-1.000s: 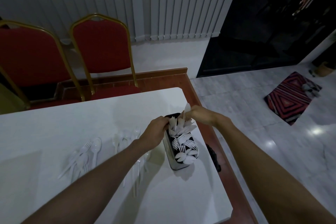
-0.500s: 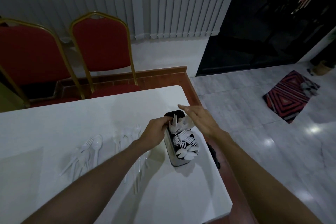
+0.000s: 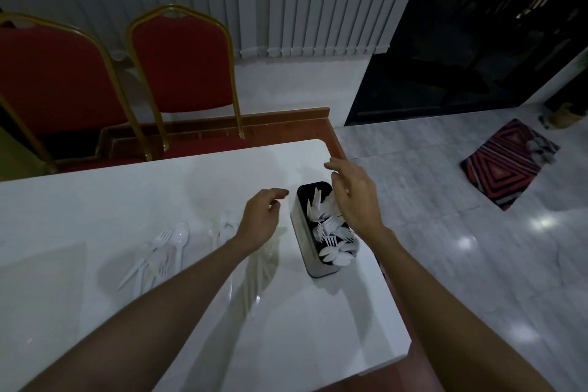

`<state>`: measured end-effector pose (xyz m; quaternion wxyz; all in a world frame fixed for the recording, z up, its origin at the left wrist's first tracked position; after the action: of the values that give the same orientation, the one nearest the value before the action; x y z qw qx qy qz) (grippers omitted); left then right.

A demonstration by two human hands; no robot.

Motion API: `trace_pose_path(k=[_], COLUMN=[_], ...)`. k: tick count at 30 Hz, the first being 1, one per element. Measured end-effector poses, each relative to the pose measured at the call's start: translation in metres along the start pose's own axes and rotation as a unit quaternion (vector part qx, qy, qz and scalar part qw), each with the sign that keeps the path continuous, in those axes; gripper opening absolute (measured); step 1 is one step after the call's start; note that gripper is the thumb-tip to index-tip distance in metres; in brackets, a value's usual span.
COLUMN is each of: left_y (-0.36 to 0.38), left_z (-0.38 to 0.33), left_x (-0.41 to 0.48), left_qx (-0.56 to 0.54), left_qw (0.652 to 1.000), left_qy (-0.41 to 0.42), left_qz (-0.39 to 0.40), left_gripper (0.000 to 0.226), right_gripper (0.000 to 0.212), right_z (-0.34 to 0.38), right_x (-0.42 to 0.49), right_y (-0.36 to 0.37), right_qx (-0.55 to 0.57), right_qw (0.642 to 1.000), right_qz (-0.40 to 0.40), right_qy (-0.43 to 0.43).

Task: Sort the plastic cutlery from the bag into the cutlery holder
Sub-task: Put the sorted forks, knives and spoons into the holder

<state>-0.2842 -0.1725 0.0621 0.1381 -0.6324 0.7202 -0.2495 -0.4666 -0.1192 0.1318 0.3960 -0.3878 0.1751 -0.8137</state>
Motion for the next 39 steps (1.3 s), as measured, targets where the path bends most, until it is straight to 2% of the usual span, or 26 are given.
trace_pose_path(k=[3, 6, 9, 11, 15, 17, 20, 23, 26, 32, 39], left_y=[-0.024, -0.041, -0.048, -0.049, -0.038, -0.030, -0.020, -0.017, -0.019, -0.033, -0.037], left_z=[0.026, 0.057, 0.093, 0.114, 0.137, 0.143, 0.146, 0.145, 0.148, 0.160, 0.159], left_x=[-0.003, -0.014, -0.035, -0.054, -0.089, -0.102, -0.111, -0.113, -0.114, -0.120, -0.124], left_qx=[-0.003, 0.037, 0.090, 0.119, 0.166, 0.181, 0.189, 0.197, 0.189, 0.202, 0.216], left_qw=[0.998, 0.995, 0.986, 0.974, 0.951, 0.943, 0.946, 0.949, 0.949, 0.943, 0.951], left_qy=[-0.051, -0.078, -0.140, -0.193, -0.258, -0.269, -0.253, -0.238, -0.245, -0.258, -0.218], left_qz=[-0.033, -0.041, -0.032, -0.024, 0.043, 0.068, 0.069, 0.065, 0.060, 0.063, 0.030], left_gripper=[0.029, 0.022, 0.018, 0.014, 0.024, 0.030, 0.037, 0.039, 0.028, 0.018, 0.028], right_gripper=[0.027, 0.024, 0.022, 0.020, 0.007, 0.023, 0.043, 0.032, 0.016, 0.016, 0.019], right_z=[0.035, 0.063, 0.059, 0.037, -0.008, -0.015, -0.015, -0.014, -0.017, -0.028, -0.031], right_x=[-0.008, -0.027, -0.060, -0.089, -0.153, -0.178, -0.196, -0.199, -0.195, -0.177, -0.173], right_y=[0.012, 0.042, 0.087, 0.112, 0.141, 0.149, 0.154, 0.158, 0.159, 0.151, 0.149], right_qx=[0.026, 0.055, 0.040, -0.006, -0.095, -0.129, -0.155, -0.155, -0.146, -0.147, -0.142], right_qw=[0.996, 0.996, 0.993, 0.982, 0.930, 0.907, 0.902, 0.909, 0.911, 0.921, 0.920], right_qz=[-0.037, 0.013, 0.106, 0.164, 0.241, 0.267, 0.261, 0.241, 0.233, 0.186, 0.170], right_qy=[-0.074, -0.065, 0.008, 0.095, 0.259, 0.298, 0.308, 0.304, 0.308, 0.308, 0.325])
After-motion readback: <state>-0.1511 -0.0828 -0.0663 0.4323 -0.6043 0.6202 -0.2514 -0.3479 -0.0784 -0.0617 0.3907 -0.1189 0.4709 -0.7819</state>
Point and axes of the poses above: each hand's wrist, its own x-axis towards the middle knuckle, its own y-axis out of the palm, z = x × y, the point moved 6 cm from there along x, towards the middle knuckle, and after that the axes turned 14 degrees about -z, right-handed, at the moved point
